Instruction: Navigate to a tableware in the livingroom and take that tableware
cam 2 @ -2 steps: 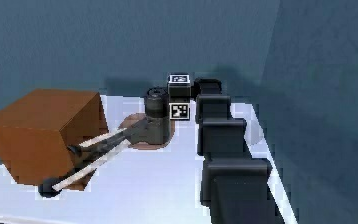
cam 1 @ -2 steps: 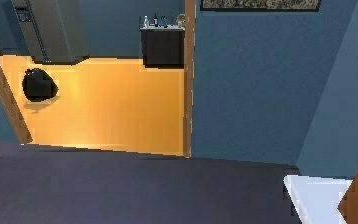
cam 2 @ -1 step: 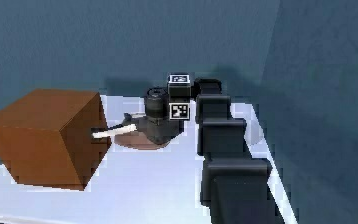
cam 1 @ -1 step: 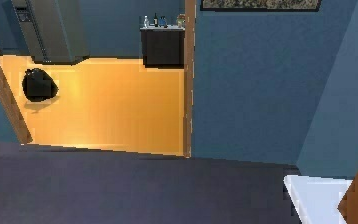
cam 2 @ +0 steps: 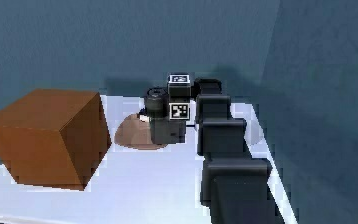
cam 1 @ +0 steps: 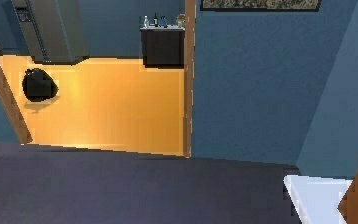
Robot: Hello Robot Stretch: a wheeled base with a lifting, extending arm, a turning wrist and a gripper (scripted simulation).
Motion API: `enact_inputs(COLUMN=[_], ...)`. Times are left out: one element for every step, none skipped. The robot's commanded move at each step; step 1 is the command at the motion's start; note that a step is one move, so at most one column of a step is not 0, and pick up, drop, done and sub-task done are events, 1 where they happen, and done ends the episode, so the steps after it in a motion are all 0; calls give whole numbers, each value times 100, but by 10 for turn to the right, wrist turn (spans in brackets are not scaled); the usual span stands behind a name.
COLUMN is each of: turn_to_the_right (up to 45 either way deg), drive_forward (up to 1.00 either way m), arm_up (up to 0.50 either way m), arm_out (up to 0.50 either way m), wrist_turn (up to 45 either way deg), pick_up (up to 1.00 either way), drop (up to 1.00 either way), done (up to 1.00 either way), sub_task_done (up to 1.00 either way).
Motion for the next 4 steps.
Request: enact_inputs(turn_to_the_right=[0,0,0,0], drive_forward=[0,0,0,0], arm_up=[-10,0,10,0], arm_out=[0,0,0,0], wrist_turn=[0,0,0,0], pick_up=[0,100,0,0], drop=[0,0,0,0], done=[0,0,0,100], sub_task_done=[0,0,0,0])
